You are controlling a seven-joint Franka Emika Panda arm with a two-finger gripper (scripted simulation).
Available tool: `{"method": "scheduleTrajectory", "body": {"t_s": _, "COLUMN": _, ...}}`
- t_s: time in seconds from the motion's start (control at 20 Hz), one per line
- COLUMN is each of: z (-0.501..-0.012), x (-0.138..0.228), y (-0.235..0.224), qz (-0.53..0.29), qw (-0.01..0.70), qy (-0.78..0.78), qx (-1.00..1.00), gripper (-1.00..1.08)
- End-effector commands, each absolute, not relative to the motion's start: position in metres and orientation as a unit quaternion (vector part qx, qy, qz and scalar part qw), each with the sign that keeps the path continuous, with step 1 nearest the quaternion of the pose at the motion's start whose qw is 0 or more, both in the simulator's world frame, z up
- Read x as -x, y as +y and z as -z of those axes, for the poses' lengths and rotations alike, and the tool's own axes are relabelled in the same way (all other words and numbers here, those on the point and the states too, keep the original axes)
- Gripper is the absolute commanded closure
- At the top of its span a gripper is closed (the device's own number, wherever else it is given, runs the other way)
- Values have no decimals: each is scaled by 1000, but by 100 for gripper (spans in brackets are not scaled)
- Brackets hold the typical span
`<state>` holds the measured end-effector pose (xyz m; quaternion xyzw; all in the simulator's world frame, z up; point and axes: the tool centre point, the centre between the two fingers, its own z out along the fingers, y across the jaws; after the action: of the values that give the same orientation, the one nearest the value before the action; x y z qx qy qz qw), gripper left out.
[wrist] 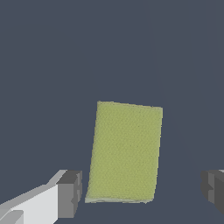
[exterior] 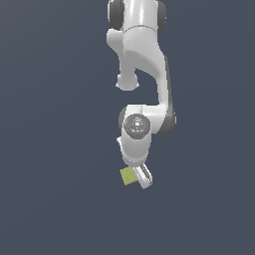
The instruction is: Pick up the object and move it to a goal position.
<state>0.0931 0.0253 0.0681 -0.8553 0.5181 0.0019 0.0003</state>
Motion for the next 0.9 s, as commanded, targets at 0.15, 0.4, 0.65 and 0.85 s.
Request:
{"method": "scheduleTrajectory", "body": {"t_s": 0.15, "z": -62, "x": -97, "y": 27, "qz": 0, "qw": 0, "qy": 544, "qx": 839, "gripper": -92}}
{"method": "scheduleTrajectory", "body": {"t_s": 0.4, "z": -60, "x": -99, "y": 28, "qz": 0, "qw": 0, "qy": 551, "qx": 835, "gripper": -92}}
{"method": "scheduleTrajectory", "body": {"t_s": 0.65, "z": -54, "x": -98, "y": 28, "qz": 0, "qw": 0, "qy": 549, "qx": 836, "gripper": -92}}
{"method": "scheduleTrajectory", "body": {"t_s": 0.85, "z": -35, "x": -98, "y": 28, "qz": 0, "qw": 0, "qy": 550, "qx": 835, "gripper": -92}}
